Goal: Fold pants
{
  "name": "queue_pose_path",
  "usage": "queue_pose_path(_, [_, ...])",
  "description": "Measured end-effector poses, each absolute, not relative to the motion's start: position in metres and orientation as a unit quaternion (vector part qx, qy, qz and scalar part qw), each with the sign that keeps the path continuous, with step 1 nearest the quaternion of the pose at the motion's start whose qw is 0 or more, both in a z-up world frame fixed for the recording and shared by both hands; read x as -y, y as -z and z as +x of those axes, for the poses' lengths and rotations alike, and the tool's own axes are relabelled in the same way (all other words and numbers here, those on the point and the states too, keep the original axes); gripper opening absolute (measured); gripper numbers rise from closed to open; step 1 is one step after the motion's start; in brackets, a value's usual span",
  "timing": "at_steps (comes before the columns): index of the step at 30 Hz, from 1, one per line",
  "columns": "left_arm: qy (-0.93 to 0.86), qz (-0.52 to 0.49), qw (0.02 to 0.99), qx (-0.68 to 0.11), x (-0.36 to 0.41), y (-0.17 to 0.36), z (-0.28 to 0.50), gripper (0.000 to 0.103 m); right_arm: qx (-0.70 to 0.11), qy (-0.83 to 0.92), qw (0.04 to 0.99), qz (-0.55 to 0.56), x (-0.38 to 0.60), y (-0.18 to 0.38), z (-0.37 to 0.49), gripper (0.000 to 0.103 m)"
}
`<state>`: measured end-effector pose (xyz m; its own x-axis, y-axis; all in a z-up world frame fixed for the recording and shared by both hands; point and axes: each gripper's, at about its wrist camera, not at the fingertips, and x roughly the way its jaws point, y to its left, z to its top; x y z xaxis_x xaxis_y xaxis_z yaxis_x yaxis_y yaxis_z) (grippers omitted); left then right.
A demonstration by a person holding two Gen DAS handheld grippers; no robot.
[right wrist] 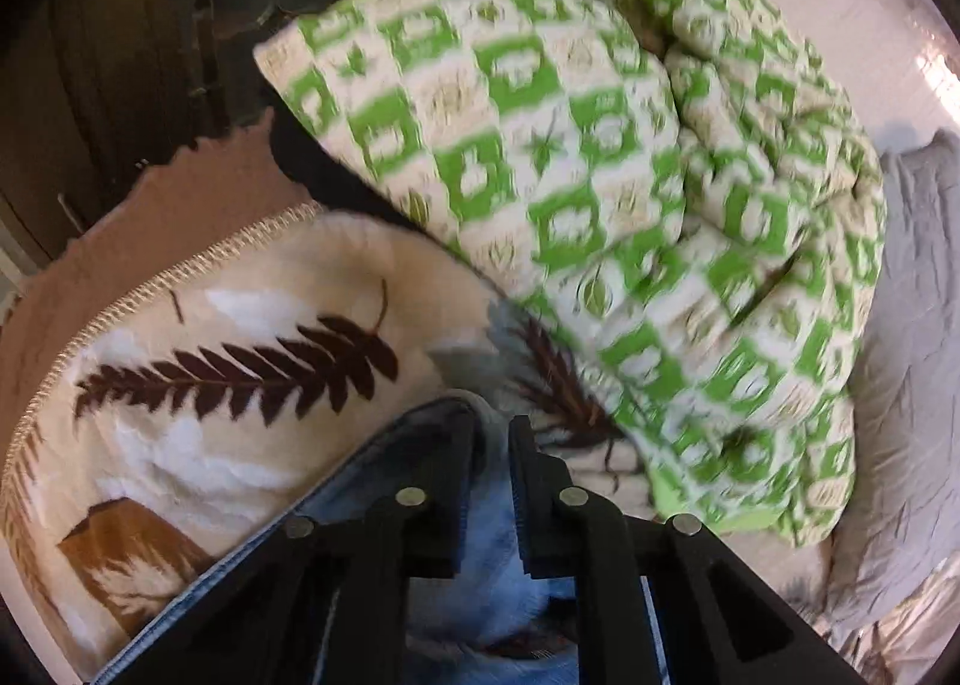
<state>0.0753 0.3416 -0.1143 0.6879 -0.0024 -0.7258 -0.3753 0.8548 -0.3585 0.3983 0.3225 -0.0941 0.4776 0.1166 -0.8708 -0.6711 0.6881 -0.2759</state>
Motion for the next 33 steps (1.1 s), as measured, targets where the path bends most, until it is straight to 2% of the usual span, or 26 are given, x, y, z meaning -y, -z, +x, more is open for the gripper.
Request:
queue_pose_path(1, [-0.125,-0.253,0.885,-0.37,-0.345,0.111,0.071,0.083,-0.446,-0.243,0.808,-0.3,-0.319,0.093,0.398,0.05])
queue_pose_path(2, [-0.133,-0.261,0.89,-0.35,-0.349,0.106,0.066,0.09,-0.445,-0.244,0.813,-0.284,-0.313,0.089,0.398,0.094])
queue_pose_path(3, [-0.136,-0.27,0.893,-0.333,-0.351,0.1,0.062,0.098,-0.439,-0.245,0.823,-0.263,-0.302,0.081,0.398,0.103])
queue_pose_path(7, [-0.14,-0.233,0.903,-0.333,-0.339,0.079,0.065,0.1,-0.431,-0.237,0.844,-0.214,-0.249,0.055,0.401,0.103])
queue_pose_path(14, [-0.063,-0.188,0.92,-0.338,-0.281,0.05,0.086,0.103,-0.435,-0.206,0.866,-0.135,-0.087,0.014,0.386,0.103])
queue_pose_path(26, [0.098,-0.036,0.919,-0.381,-0.087,0.009,0.164,0.103,-0.445,-0.075,0.89,-0.068,0.24,-0.018,0.298,0.103])
queue_pose_path(31, [0.129,0.071,0.904,-0.402,-0.012,-0.002,0.195,0.103,-0.443,-0.065,0.893,-0.035,0.312,-0.012,0.26,0.103])
queue_pose_path(33, [0.142,0.083,0.889,-0.428,0.003,-0.001,0.212,0.103,-0.449,-0.064,0.891,-0.018,0.328,-0.005,0.259,0.103])
